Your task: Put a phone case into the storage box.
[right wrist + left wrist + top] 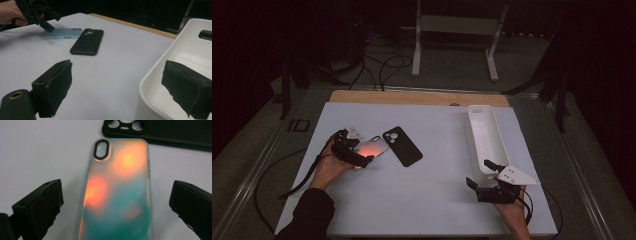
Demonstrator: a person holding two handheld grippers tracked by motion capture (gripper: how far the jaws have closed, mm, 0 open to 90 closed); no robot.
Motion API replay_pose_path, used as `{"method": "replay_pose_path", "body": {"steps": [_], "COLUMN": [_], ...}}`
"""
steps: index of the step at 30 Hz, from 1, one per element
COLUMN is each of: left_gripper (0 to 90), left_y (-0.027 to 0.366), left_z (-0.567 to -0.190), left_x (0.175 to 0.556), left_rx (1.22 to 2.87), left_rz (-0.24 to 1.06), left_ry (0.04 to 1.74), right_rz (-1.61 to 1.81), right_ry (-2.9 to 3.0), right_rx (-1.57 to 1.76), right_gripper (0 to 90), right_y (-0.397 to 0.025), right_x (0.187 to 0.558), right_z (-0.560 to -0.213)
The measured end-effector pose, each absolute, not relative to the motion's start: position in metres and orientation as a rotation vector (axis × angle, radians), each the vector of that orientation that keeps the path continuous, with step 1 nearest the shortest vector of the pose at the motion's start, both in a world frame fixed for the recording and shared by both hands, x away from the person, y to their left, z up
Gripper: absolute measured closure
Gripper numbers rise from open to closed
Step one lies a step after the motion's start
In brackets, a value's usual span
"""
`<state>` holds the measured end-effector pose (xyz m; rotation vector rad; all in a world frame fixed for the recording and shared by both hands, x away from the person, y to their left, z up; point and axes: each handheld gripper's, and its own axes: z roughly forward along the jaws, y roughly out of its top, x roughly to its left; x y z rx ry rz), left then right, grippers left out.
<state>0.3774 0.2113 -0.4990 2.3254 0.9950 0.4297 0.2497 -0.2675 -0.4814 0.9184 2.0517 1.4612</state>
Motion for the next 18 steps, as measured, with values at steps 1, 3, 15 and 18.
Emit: {"method": "replay_pose_path", "body": {"steps": [1,3,15,18], "left_gripper": [0.0,0.0,0.0,0.0], "left_y": [0.211,0.211,0.214,0.214], "left_z": [-0.500,-0.500,-0.521,-0.521], "left_x": [0.378,0.378,0.381,0.383], "left_rx": [2.326,2.326,2.383,2.383], "left_rz": [0.427,0.427,0.354,0.338], "left_ry": [0.999,0.999,1.064,1.078], "right_rz": [1.463,1.464,1.457,1.458], "right_ry": [2.051,2.051,2.057,2.057], "right_rx": [0.919,0.920,0.915,0.914], "right_gripper": [9.6,9.6,9.6,9.6], "right_y": [-0.268,-0.268,-0.267,-0.266], "right_x": [0.250,0.250,0.250,0.250], "right_z": [-0.481,-0.481,-0.482,-0.482]}}
